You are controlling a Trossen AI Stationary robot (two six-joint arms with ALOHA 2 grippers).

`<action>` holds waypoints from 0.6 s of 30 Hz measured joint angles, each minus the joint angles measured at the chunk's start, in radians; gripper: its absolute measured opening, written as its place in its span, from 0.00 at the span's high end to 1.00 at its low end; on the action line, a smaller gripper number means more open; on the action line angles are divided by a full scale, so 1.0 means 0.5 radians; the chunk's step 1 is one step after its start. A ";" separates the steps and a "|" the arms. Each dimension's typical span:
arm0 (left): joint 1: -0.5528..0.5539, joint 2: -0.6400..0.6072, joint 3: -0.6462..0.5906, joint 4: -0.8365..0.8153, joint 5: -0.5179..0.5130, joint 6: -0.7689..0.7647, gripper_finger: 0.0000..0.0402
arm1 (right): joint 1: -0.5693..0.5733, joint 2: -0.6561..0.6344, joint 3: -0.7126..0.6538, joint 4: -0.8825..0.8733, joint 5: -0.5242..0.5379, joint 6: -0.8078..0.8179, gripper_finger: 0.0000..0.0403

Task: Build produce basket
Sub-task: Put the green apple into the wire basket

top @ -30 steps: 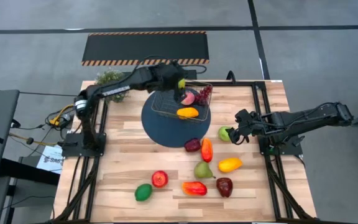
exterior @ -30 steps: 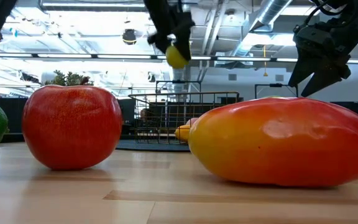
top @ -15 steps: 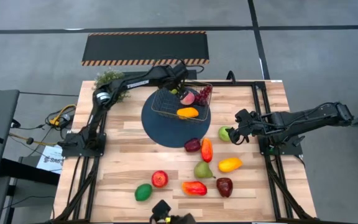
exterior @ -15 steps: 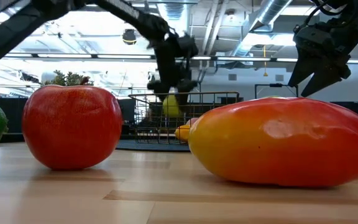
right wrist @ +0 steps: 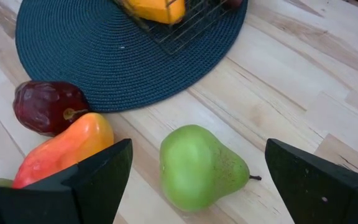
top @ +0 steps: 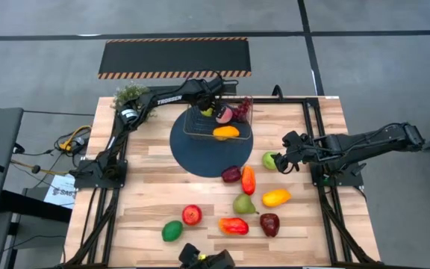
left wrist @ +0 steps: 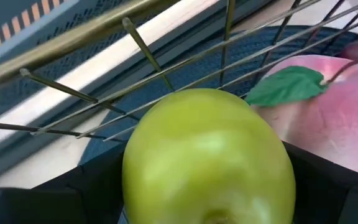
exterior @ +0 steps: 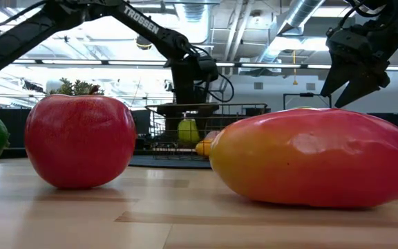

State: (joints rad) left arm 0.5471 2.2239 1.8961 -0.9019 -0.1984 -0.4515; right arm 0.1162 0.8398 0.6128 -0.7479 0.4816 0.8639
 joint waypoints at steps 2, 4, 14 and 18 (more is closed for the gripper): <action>-0.011 0.000 0.000 -0.062 0.002 -0.034 0.18 | 0.000 0.000 0.000 0.000 0.000 0.000 0.04; -0.030 0.000 -0.001 -0.121 0.009 -0.047 0.18 | 0.000 0.000 0.000 -0.001 0.000 0.000 0.04; -0.101 0.008 0.069 -0.178 -0.039 0.281 0.18 | 0.000 -0.001 0.000 0.000 0.051 -0.011 0.04; -0.117 0.008 0.068 -0.216 -0.044 0.626 0.18 | 0.000 0.000 0.000 0.000 0.041 -0.015 0.04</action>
State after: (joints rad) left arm 0.4884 2.2276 1.9301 -1.0098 -0.2206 -0.1387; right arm 0.1162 0.8397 0.6128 -0.7479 0.5022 0.8562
